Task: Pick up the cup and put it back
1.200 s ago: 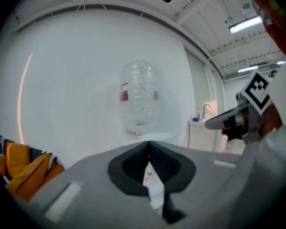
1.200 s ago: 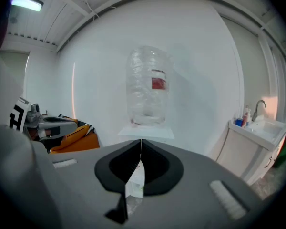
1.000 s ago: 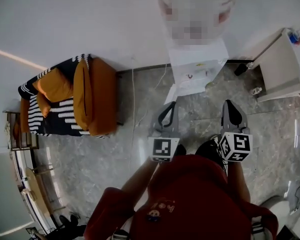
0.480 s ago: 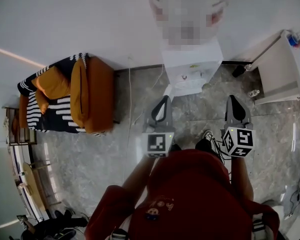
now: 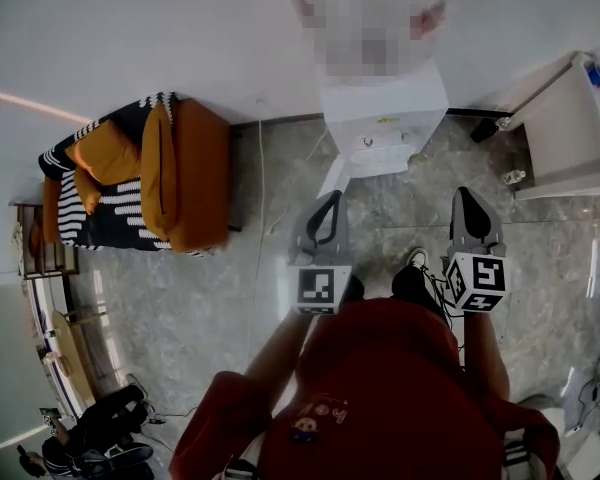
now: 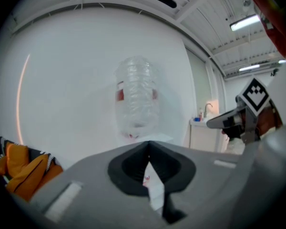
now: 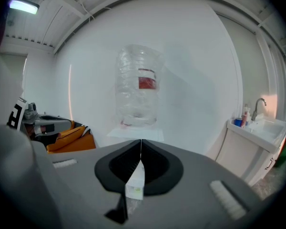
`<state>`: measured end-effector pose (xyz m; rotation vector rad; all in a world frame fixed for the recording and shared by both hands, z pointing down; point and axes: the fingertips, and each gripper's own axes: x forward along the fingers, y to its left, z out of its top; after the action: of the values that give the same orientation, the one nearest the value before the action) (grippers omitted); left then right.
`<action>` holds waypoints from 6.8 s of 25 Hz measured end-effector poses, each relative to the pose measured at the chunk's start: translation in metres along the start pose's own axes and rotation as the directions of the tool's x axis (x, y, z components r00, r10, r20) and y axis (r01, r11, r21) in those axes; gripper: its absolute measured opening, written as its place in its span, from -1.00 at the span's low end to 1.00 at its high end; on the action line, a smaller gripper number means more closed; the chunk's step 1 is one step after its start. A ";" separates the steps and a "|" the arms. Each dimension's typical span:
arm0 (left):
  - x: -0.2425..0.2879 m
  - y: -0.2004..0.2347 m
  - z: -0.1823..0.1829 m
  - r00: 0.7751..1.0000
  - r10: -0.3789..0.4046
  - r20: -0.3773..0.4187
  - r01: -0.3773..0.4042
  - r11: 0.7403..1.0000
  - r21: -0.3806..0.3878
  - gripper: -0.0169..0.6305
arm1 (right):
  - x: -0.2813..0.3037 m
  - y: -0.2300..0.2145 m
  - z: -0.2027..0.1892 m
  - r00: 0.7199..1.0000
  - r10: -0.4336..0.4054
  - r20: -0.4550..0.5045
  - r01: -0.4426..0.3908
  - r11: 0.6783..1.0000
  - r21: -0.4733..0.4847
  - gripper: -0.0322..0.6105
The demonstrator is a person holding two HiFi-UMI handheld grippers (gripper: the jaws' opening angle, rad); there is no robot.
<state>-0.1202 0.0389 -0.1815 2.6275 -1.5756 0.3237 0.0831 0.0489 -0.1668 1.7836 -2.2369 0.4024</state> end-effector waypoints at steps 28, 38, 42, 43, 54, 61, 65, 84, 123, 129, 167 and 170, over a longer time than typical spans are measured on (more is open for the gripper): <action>0.123 -0.048 -0.302 0.990 -0.030 -0.138 0.016 0.994 -0.106 -0.94 | 0.139 -0.011 -0.294 0.978 0.174 -0.117 -0.171 0.985 0.035 -0.89; 0.165 -0.071 -0.504 0.986 -0.103 -0.131 0.094 0.993 -0.068 -0.94 | 0.211 -0.033 -0.493 0.967 0.210 -0.145 -0.215 0.976 -0.020 -0.89; 0.190 -0.065 -0.579 0.990 -0.074 -0.122 0.058 0.990 -0.128 -0.94 | 0.248 -0.044 -0.549 0.967 0.215 -0.133 -0.223 0.974 -0.046 -0.89; 0.197 -0.063 -0.596 0.989 -0.077 -0.124 0.061 0.990 -0.126 -0.94 | 0.260 -0.045 -0.559 0.969 0.216 -0.123 -0.225 0.972 -0.068 -0.89; 0.292 -0.040 -0.712 0.999 -0.038 0.008 0.038 0.997 -0.069 -0.94 | 0.379 -0.048 -0.649 0.960 0.279 -0.031 -0.279 0.935 -0.221 -0.89; 0.324 -0.033 -0.766 0.995 -0.091 0.039 0.091 0.996 -0.012 -0.94 | 0.432 -0.047 -0.685 0.940 0.340 -0.017 -0.328 0.890 -0.316 -0.89; 0.330 -0.034 -0.770 0.992 -0.108 0.065 0.107 0.994 0.024 -0.94 | 0.442 -0.040 -0.697 0.934 0.356 -0.012 -0.342 0.888 -0.308 -0.89; 0.342 -0.023 -0.790 0.999 -0.029 0.032 0.030 0.999 -0.044 -0.94 | 0.454 -0.028 -0.724 0.933 0.359 0.006 -0.346 0.904 -0.251 -0.89; 0.448 -0.008 -0.823 0.995 0.048 -0.085 -0.055 0.994 -0.089 0.24 | 0.459 -0.060 -0.764 0.920 0.385 -0.073 -0.392 0.894 -0.218 -0.89; 0.460 -0.008 -0.828 0.994 0.055 -0.095 -0.063 0.995 -0.083 0.24 | 0.460 -0.053 -0.765 0.915 0.400 -0.051 -0.402 0.892 -0.205 -0.89; 0.434 -0.011 -0.790 1.000 0.022 0.001 -0.022 0.999 -0.035 -0.03 | 0.453 -0.050 -0.768 0.914 0.399 -0.076 -0.405 0.887 -0.221 -0.89; 0.423 -0.017 -0.787 1.000 -0.001 0.008 0.001 0.999 -0.034 -0.03 | 0.450 -0.049 -0.768 0.915 0.397 -0.077 -0.404 0.887 -0.226 -0.89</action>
<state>-0.0291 -0.1932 0.6760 2.6072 -1.5673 0.2845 0.0512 -0.0874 0.7130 1.1864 -2.5085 0.2188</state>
